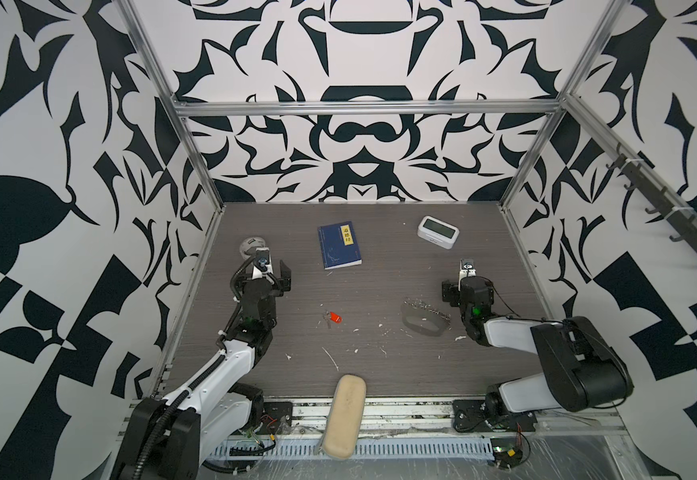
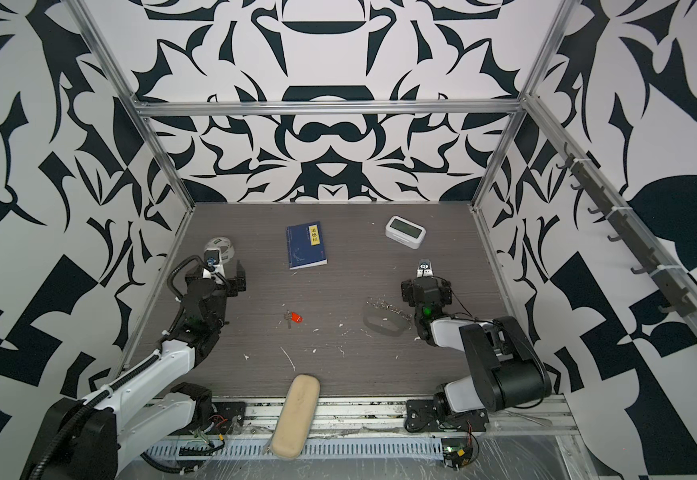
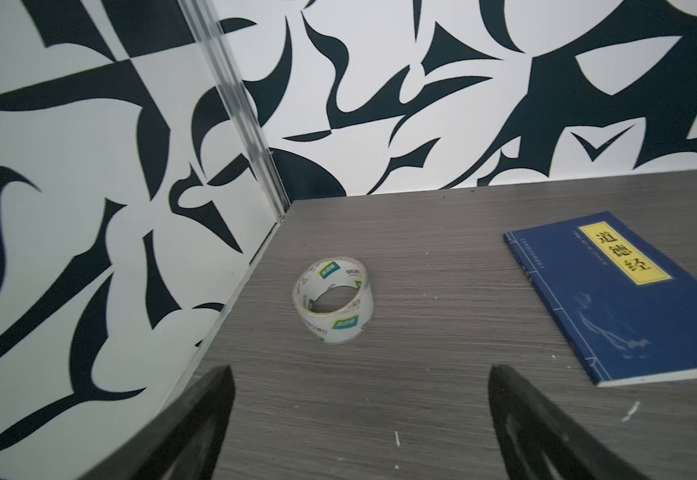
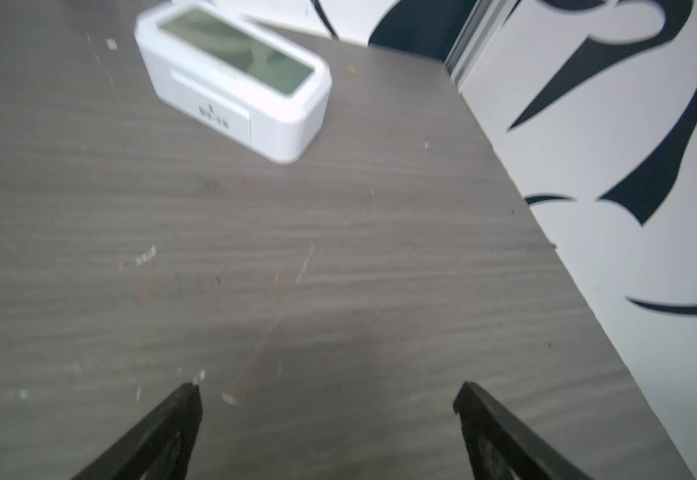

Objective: Remove the keys from the keyring

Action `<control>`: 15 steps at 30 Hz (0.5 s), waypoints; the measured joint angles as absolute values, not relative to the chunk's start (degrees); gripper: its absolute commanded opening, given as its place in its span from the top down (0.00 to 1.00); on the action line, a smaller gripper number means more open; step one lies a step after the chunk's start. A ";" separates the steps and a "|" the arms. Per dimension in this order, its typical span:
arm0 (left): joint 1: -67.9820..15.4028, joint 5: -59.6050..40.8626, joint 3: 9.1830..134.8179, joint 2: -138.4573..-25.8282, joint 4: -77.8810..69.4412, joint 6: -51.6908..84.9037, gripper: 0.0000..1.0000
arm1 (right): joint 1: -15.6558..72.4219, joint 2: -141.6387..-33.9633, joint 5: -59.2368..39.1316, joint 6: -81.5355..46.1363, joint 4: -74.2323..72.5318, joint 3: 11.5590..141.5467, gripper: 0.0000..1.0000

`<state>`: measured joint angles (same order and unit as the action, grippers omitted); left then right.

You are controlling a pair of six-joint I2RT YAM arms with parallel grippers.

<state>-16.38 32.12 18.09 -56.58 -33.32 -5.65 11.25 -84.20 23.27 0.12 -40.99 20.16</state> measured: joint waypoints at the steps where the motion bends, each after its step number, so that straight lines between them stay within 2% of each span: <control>1: -15.94 32.36 16.75 -55.86 -34.20 -5.61 0.01 | 11.07 -85.60 23.16 0.32 -44.21 19.79 0.00; 4: -14.41 32.60 13.08 -53.82 -36.86 -4.91 0.01 | 10.83 -90.48 22.52 1.37 -53.69 17.06 0.00; 9: -11.70 31.94 9.74 -53.32 -40.86 -3.81 0.01 | 10.48 -91.02 22.11 1.69 -55.02 16.27 0.00; 12: -10.04 30.68 7.90 -56.73 -45.98 -2.24 0.00 | 9.89 -90.89 21.43 1.63 -55.18 17.54 0.00; 15: -8.45 29.41 6.81 -64.95 -52.51 -0.58 0.00 | 9.61 -90.78 21.21 1.61 -55.20 17.82 0.00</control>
<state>-8.45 29.41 6.81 -64.95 -52.51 -0.58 9.61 -90.78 21.21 1.61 -55.20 17.82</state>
